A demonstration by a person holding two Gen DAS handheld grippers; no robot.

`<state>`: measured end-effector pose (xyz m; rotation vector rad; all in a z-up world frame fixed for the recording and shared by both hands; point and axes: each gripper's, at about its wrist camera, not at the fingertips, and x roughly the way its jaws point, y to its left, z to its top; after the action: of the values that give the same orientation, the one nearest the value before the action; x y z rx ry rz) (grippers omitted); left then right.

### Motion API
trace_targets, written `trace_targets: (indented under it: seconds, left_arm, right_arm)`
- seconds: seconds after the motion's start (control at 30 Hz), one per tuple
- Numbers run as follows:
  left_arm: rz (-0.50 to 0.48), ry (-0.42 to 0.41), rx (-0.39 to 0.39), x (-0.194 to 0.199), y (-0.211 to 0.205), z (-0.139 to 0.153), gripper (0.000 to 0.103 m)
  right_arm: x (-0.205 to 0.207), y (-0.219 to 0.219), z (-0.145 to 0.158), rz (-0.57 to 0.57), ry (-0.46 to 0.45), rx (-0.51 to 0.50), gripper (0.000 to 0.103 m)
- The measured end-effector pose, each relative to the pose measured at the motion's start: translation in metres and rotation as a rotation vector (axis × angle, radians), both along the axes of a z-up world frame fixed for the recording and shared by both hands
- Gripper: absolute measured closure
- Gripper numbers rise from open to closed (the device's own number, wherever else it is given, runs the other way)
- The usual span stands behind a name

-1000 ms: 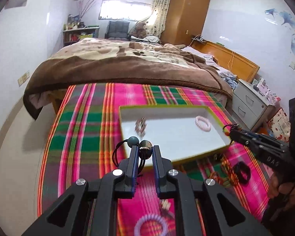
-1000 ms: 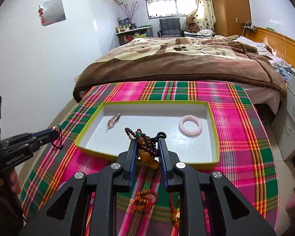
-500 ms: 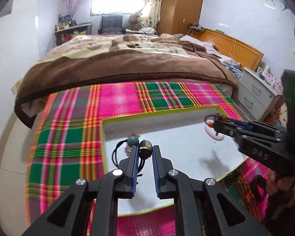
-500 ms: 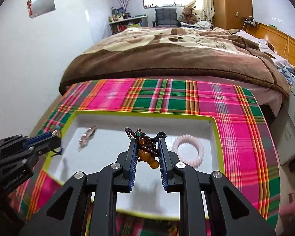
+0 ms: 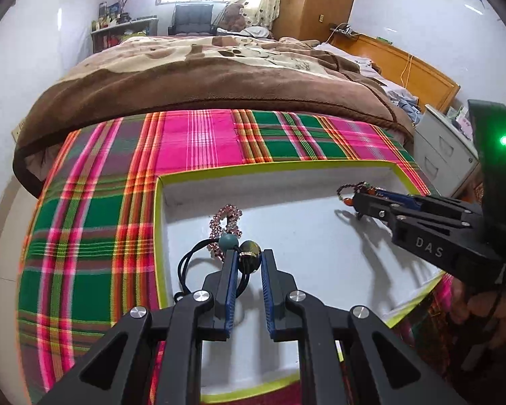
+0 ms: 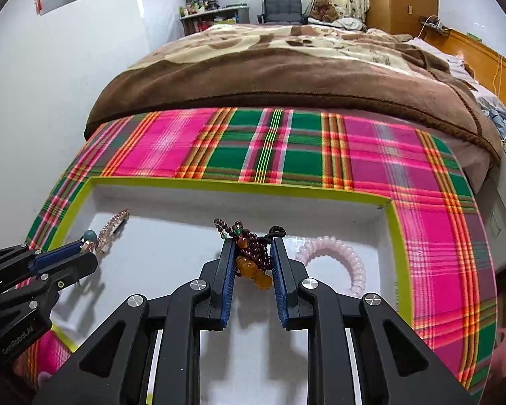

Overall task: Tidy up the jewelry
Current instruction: 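Lower the amber beads into the box while the left tool drops its black hair tie there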

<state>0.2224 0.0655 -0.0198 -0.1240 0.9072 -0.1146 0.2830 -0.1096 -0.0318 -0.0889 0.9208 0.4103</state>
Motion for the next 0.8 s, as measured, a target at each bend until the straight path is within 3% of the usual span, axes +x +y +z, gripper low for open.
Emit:
trace_targets:
  seconds: [0.53, 0.63, 0.8]
  left_arm:
    - [0.01, 0.007, -0.014, 0.0019, 0.005, -0.0047, 0.088]
    - [0.021, 0.015, -0.011, 0.002, 0.0051, -0.0059, 0.084]
    - [0.016, 0.0, -0.009, -0.0025, 0.0022, -0.0007, 0.078]
  right_arm:
    - [0.0003, 0.0049, -0.0004, 0.006, -0.029, -0.024, 0.075]
    - [-0.0017, 0.0051, 0.0006, 0.01, -0.037, -0.032, 0.07]
    - [-0.0055, 0.0018, 0.0047, 0.005, -0.047, -0.012, 0.069]
